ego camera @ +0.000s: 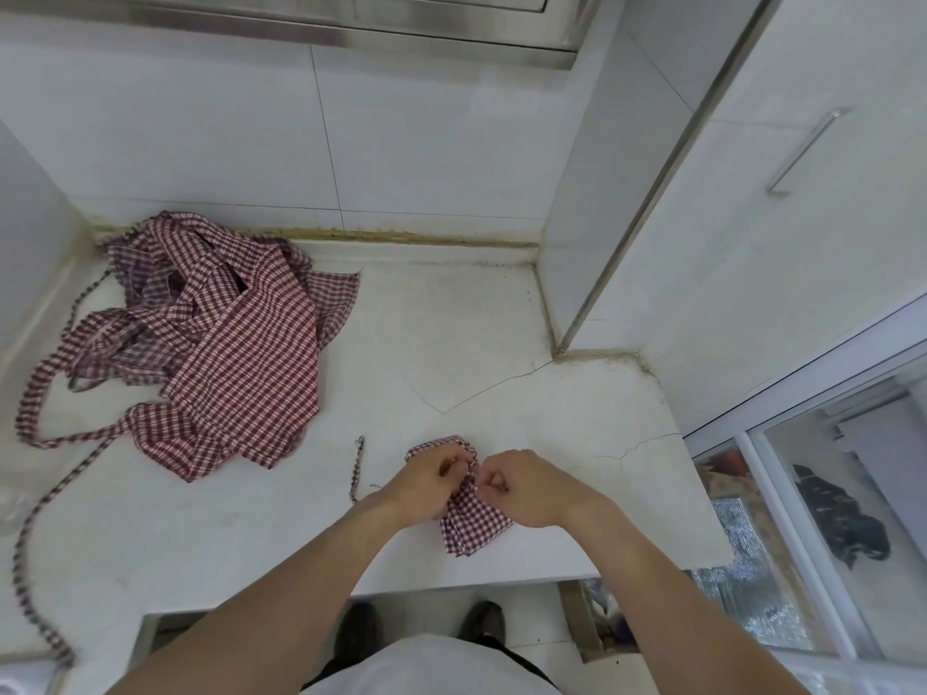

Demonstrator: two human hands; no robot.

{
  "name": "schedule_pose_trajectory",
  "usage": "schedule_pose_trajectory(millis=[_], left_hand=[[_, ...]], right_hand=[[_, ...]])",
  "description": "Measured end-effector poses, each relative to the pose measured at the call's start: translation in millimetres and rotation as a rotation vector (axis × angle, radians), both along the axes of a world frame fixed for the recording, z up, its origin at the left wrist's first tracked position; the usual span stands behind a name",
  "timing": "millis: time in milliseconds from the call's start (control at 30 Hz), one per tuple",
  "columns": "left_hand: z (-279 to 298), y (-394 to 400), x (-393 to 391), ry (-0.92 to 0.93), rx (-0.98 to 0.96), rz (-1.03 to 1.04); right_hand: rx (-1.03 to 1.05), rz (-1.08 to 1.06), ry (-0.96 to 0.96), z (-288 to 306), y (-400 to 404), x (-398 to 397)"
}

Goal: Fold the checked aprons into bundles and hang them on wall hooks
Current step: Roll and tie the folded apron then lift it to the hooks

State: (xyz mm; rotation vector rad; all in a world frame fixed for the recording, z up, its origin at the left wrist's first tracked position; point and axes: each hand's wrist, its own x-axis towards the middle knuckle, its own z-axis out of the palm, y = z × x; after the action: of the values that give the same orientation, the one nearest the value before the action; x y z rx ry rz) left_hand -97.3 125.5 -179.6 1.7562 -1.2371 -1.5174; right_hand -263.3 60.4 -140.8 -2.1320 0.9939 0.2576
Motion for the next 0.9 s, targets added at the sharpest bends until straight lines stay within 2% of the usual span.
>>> schedule_pose_trajectory(millis=[100, 167, 300, 400, 500, 733, 900], left_hand=[[2, 1, -3, -0.069, 0.009, -0.183], [9, 0, -6, -0.042, 0.095, -0.268], [15, -4, -6, 0.097, 0.301, -0.245], [15, -4, -4, 0.050, 0.292, -0.278], [10, -2, -3, 0.047, 0.235, -0.247], [6, 3, -2, 0.259, 0.293, -0.088], [0, 4, -6, 0.187, 0.203, 0.001]], right_hand=[[-0.025, 0.111, 0.047, 10, -1, 4], [-0.043, 0.082, -0.011, 12, -4, 8], [-0.105, -0.017, -0.121, 7, -10, 9], [-0.044, -0.098, -0.167, -2, -10, 1], [0.041, -0.123, -0.175, -12, -6, -7], [0.117, -0.203, -0.249, -22, 7, -11], [0.118, -0.263, -0.274, -27, 10, -11]])
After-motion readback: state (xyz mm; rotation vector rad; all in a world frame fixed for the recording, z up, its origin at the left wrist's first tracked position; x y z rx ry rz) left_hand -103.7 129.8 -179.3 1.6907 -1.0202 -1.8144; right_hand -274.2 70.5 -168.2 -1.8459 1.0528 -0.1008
